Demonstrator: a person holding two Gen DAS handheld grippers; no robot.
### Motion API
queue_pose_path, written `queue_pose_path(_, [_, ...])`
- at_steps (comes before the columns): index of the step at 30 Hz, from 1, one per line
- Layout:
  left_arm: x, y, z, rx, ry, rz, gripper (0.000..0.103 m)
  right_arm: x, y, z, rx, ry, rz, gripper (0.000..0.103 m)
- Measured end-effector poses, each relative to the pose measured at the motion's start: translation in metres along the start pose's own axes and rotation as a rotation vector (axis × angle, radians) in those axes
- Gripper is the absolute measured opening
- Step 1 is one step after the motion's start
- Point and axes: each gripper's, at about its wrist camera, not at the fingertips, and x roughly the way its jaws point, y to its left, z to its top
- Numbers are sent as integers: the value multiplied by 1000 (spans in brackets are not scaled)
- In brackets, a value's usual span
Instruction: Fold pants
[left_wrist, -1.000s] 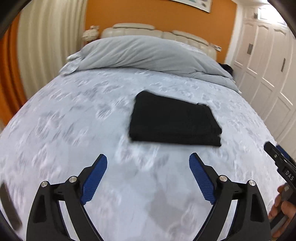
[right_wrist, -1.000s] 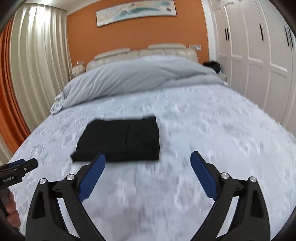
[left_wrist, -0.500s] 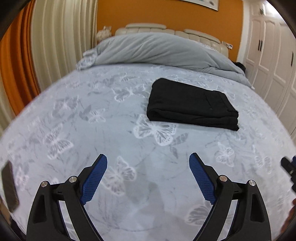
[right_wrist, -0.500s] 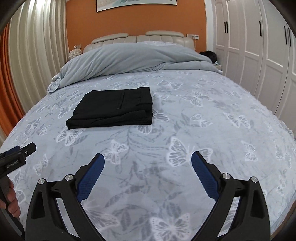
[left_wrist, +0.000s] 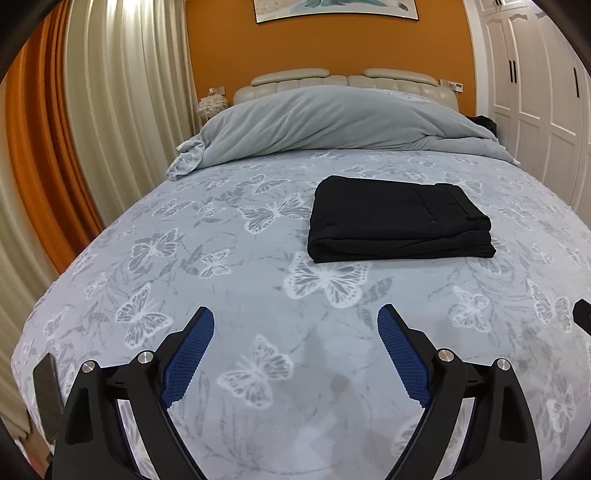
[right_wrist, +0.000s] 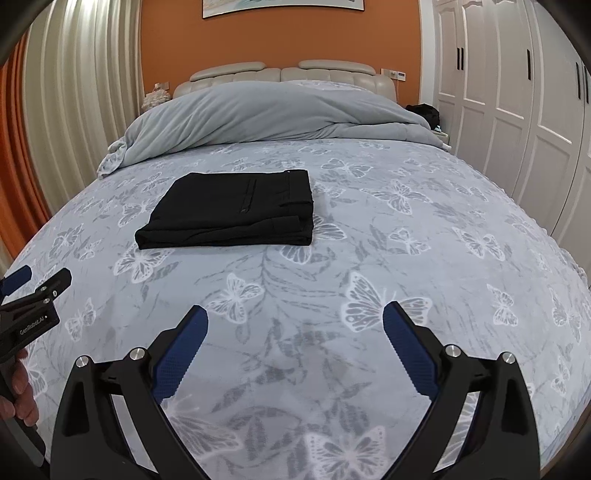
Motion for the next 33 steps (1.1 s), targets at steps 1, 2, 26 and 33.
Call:
queue_pose_path(1, [0, 0, 0, -5, 4, 0, 88, 0, 2, 0, -3, -2, 0, 94])
queue_pose_path(2, [0, 0, 0, -9, 6, -2, 88, -1, 4, -1, -6, -3, -1, 94])
queue_pose_path(26, [5, -4, -4, -63, 69, -84, 87, 0, 14, -3, -41, 2, 8, 94])
queue_pose_path(33, [5, -3, -6, -87, 62, -94, 87, 2, 14, -5, -26, 11, 16, 94])
